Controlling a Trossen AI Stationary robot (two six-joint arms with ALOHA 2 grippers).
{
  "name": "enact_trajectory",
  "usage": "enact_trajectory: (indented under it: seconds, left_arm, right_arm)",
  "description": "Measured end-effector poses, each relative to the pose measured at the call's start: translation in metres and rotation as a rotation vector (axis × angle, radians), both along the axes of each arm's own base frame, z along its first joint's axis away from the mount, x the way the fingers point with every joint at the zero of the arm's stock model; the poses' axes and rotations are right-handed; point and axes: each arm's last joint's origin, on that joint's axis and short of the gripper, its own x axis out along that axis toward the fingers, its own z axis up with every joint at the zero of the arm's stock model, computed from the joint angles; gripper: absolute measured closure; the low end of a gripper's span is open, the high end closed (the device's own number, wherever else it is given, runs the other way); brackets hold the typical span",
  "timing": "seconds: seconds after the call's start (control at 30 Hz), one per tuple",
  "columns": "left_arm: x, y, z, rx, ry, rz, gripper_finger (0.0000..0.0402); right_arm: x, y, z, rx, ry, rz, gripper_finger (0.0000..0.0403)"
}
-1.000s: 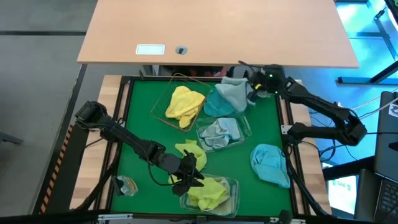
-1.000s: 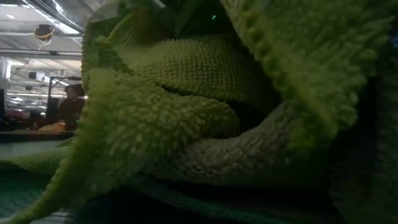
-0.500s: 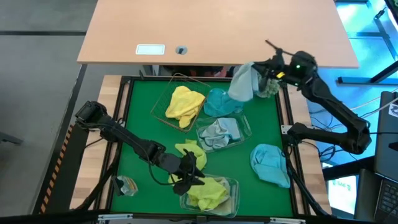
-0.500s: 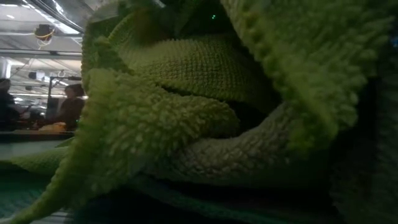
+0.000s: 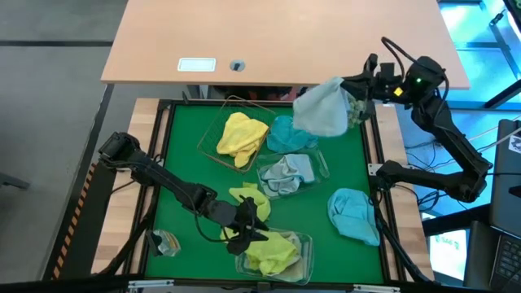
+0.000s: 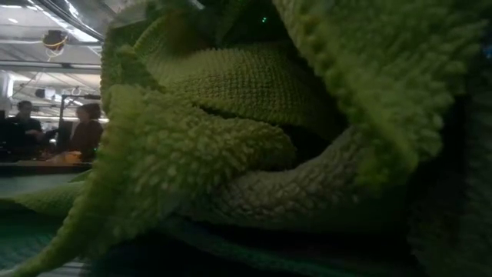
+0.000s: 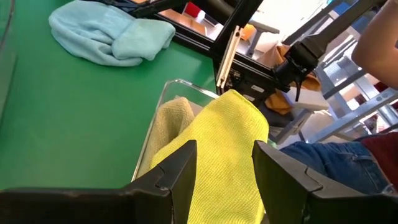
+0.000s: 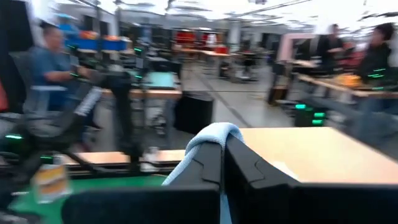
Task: Sort microfiber towel by color & place in baskets
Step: Put the gray towel into the top transparent bin
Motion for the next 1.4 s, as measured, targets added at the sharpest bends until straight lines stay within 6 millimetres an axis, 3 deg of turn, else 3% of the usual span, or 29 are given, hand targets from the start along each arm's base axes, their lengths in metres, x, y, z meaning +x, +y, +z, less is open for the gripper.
enact_trajectory:
  seconds: [0.27, 0.63, 0.87, 1.03, 1.4]
  left_arm:
    - [0.000, 0.000, 0.000, 0.004, -0.002, 0.012, 0.0250]
    - [0.000, 0.001, 0.000, 0.006, -0.003, 0.017, 0.0250]
    - [0.000, 0.001, 0.000, 0.008, 0.000, 0.017, 0.0250]
    - [0.000, 0.001, 0.000, 0.008, 0.000, 0.017, 0.0250]
    - [0.000, 0.000, -0.001, 0.009, 0.003, 0.015, 0.0250]
  right_arm:
    - [0.015, 0.021, -0.001, 0.053, 0.013, 0.190, 0.0402]
    - [0.050, 0.057, -0.013, 0.069, 0.090, 0.376, 0.0403]
    - [0.079, 0.062, -0.037, 0.048, 0.261, 0.312, 0.0403]
    - [0.103, 0.056, -0.061, 0.044, 0.413, 0.233, 0.0403]
    - [0.155, 0.041, -0.123, 0.157, 0.697, 0.245, 0.0402]
